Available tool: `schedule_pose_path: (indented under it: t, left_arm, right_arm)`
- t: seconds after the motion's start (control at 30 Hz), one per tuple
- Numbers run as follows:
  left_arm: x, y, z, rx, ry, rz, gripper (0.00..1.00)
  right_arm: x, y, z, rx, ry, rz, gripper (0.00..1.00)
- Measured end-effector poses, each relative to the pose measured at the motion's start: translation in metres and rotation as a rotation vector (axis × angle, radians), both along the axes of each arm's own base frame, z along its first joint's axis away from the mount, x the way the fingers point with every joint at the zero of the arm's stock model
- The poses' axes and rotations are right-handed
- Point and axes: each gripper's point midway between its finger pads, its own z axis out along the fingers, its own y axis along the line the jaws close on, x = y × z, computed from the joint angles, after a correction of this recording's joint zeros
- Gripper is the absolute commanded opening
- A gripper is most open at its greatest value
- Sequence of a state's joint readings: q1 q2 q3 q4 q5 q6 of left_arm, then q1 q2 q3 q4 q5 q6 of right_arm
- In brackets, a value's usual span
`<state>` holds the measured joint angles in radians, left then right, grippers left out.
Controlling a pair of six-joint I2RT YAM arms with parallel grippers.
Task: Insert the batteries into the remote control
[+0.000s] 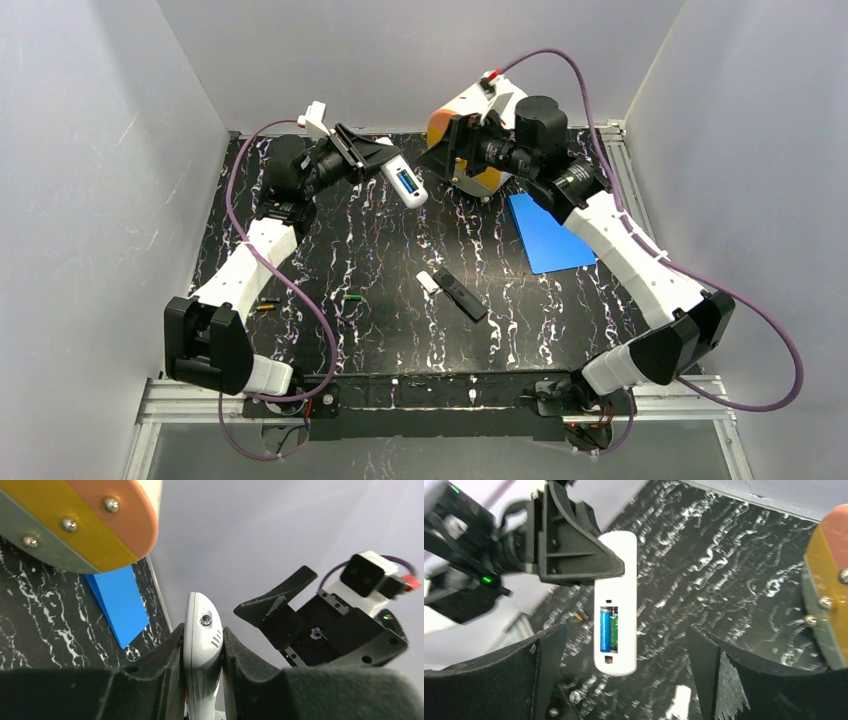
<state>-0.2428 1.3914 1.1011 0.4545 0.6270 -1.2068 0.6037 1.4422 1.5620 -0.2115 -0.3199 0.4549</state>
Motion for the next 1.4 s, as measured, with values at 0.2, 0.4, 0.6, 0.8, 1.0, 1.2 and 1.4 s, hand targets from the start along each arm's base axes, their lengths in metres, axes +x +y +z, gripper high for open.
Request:
schedule_pose_path:
  t: [0.2,0.4,0.6,0.8,1.0,1.2,1.4]
  left_arm:
    - [0.0,0.002,-0.019,0.042,0.063,0.006,0.0]
    - [-0.001,0.003,-0.027,0.06,0.091,0.006,0.0]
    - [-0.001,0.003,-0.031,0.074,0.097,0.005,0.0]
    - [-0.001,0.004,-0.032,0.079,0.1,0.007,0.0]
    - [-0.001,0.004,-0.033,0.081,0.106,0.012,0.0]
    - [-0.002,0.005,-0.036,0.087,0.111,0.017,0.04]
    - [-0.006,0.011,-0.038,0.108,0.101,0.046,0.53]
  right_arm:
    - [-0.006,0.024,-0.039,-0.261,-0.048,0.054,0.99]
    - [-0.019,0.052,-0.076,-0.418,-0.039,0.134,0.98]
    - [-0.018,0.055,-0.086,-0.475,-0.023,0.137,0.74]
    - [-0.013,0.058,-0.081,-0.486,-0.027,0.122,0.68]
    - [-0.015,0.064,-0.092,-0.521,-0.018,0.139,0.73]
    - [-0.013,0.068,-0.104,-0.561,-0.002,0.128,0.35]
    - [-0.013,0.069,-0.106,-0.575,-0.018,0.136,0.21]
